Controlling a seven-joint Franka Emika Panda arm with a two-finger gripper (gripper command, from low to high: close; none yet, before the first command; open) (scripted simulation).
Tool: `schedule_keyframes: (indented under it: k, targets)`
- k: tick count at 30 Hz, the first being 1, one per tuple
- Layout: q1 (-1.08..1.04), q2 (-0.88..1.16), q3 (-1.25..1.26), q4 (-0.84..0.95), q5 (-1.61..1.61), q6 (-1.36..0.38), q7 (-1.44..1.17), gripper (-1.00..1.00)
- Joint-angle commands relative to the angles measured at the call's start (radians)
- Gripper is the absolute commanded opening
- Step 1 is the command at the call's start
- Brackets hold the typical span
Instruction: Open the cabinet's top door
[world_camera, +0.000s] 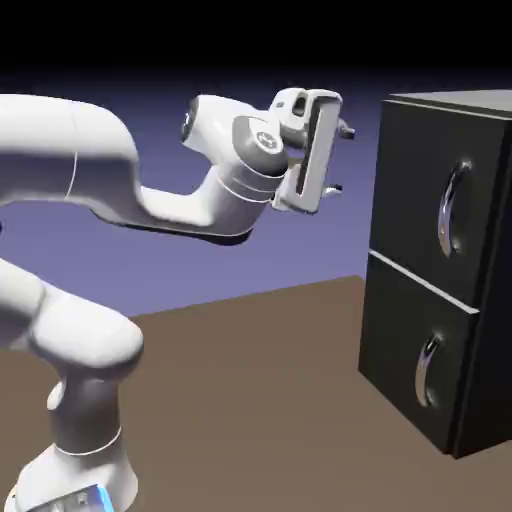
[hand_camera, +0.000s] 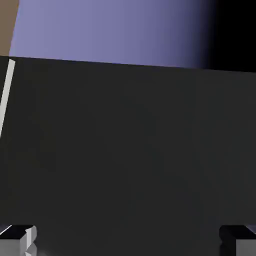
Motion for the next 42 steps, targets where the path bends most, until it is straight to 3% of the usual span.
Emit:
schedule_keyframes:
  k: [1,29,36,37,42]
  targets:
    - [0.017,-0.007,-0.019,0.008,-0.044,-0.003,-0.018,1.0]
    - [0.501,-0.216,-0.546,0.245,-1.261,-0.073,-0.516,1.0]
    - [0.679,-0.187,-0.642,0.39,-1.279,-0.085,-0.524,1.0]
    - [0.679,-0.187,-0.642,0.39,-1.279,-0.085,-0.524,-1.0]
    - [0.535,-0.06,-0.551,0.27,-1.279,-0.19,-0.369,-1.0]
